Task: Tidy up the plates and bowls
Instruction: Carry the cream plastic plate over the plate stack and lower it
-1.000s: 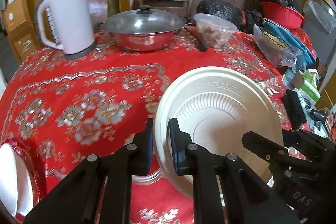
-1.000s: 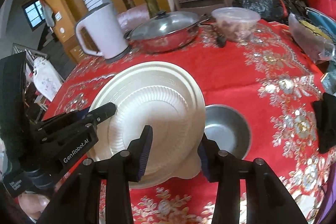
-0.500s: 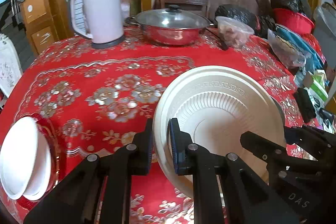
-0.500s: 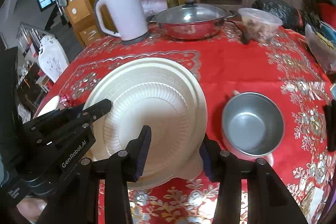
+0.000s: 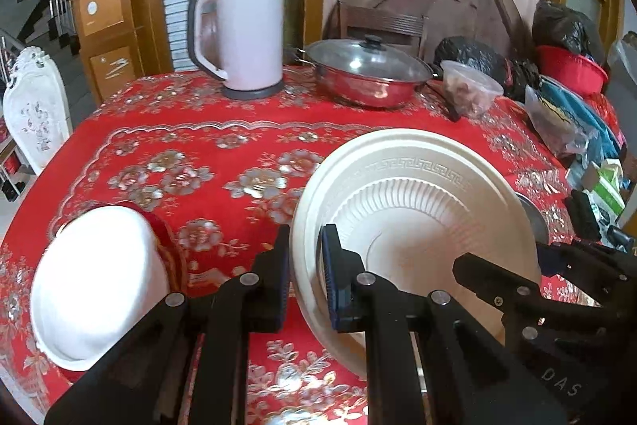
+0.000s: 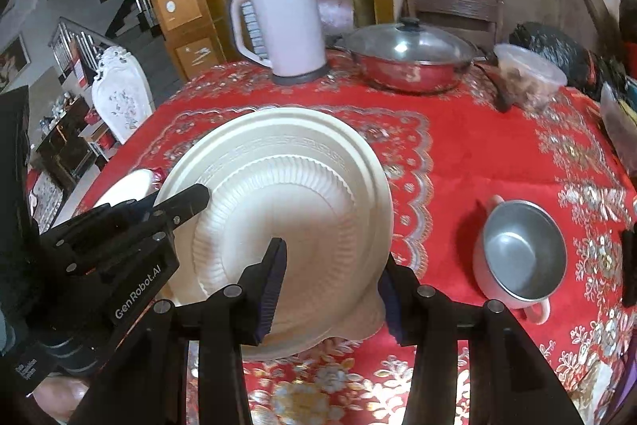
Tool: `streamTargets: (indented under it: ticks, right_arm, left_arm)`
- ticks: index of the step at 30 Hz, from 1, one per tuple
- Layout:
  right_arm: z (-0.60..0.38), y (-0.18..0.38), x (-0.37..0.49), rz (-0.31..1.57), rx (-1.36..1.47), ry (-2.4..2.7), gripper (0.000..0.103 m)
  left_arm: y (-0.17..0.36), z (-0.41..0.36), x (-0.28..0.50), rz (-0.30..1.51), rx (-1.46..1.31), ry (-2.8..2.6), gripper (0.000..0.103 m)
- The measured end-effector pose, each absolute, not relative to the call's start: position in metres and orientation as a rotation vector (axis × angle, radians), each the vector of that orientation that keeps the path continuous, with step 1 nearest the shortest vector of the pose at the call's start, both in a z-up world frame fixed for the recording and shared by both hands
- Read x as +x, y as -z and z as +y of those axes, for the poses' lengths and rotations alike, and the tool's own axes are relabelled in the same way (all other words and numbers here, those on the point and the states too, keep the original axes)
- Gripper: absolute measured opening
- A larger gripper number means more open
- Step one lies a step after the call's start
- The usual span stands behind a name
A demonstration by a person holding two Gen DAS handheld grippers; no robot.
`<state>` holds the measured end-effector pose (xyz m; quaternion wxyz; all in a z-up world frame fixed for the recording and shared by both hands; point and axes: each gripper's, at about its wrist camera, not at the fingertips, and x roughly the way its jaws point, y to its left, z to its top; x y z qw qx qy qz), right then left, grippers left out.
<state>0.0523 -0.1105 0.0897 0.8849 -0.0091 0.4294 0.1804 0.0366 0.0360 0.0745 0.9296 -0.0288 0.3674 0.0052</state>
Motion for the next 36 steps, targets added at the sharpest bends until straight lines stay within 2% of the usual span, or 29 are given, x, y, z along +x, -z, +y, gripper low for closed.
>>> streamTargets:
  ticks: [14, 36]
  right_arm:
    - [-0.008, -0.116, 0.046, 0.85, -0.099, -0.525, 0.046]
    - [0.082, -0.097, 0.051, 0.878, -0.172, -0.627, 0.049]
  left_arm:
    - [-0.104, 0.125, 0.007, 0.681, -0.117, -0.184, 0.013]
    - [-0.085, 0.203, -0.001, 0.705, -0.176, -0.322, 0.013]
